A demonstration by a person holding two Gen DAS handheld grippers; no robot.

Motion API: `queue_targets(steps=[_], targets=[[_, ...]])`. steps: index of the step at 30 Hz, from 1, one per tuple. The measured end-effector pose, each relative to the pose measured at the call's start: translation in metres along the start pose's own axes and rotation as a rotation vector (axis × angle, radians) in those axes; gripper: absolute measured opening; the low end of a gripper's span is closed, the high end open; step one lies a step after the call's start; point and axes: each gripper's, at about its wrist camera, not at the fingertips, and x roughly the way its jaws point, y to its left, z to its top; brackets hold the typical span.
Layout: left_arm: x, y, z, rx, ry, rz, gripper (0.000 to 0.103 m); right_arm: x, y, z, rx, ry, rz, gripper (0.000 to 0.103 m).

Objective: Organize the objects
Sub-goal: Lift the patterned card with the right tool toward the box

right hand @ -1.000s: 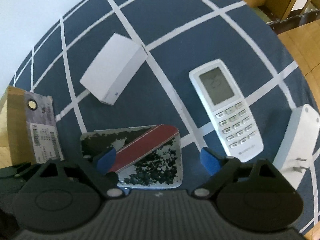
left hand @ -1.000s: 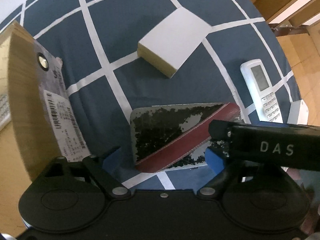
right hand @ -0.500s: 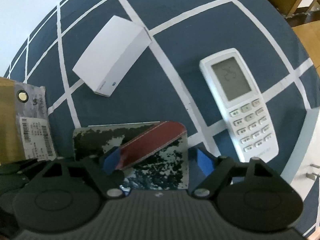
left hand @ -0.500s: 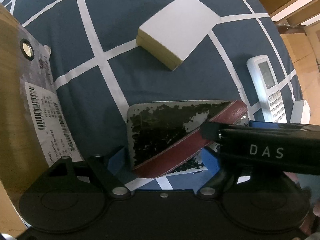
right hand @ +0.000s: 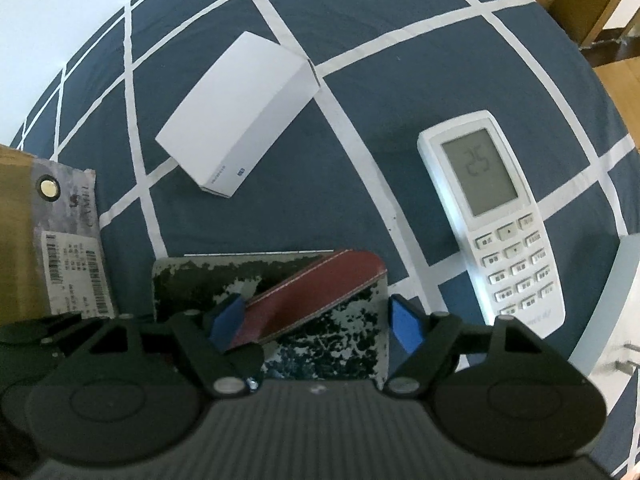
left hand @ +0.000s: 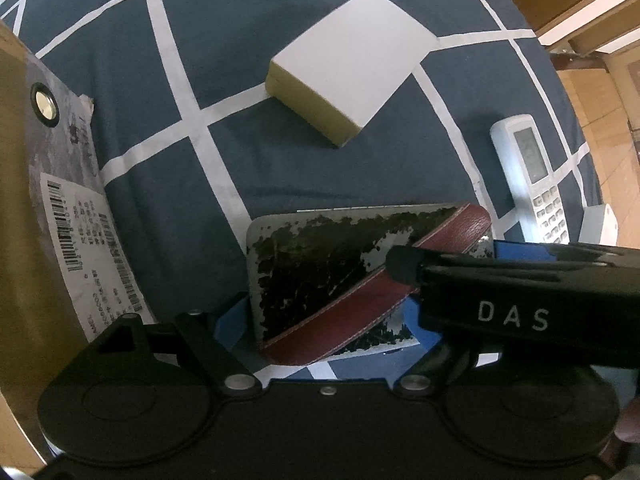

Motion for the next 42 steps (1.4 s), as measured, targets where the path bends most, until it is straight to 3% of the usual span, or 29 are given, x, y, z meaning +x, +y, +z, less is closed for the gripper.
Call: queue_targets(steps=[9,20,30,42], targets=[[-0.001,-0.005,0.000,-0.004,-0.002,0.018,0.082,-0.003,-0.002,-0.002,0.006,-0.003,0.006,0.076],[-0.036,-0.012,-0.004,0.013,-0.057,0.031,0.082,-0.038,0.005,-0.005,-0.006,-0.067,0.016,0.076],[-0.090,-0.016,-0.029,0.013,-0.156,0.038,0.082,-0.091,0.026,-0.021,-0.047,-0.156,0.024,0.076],[-0.137,-0.004,-0.073,0.004,-0.239,0.058,0.082,-0.133,0.061,-0.063,-0.089,-0.227,0.043,0.076]])
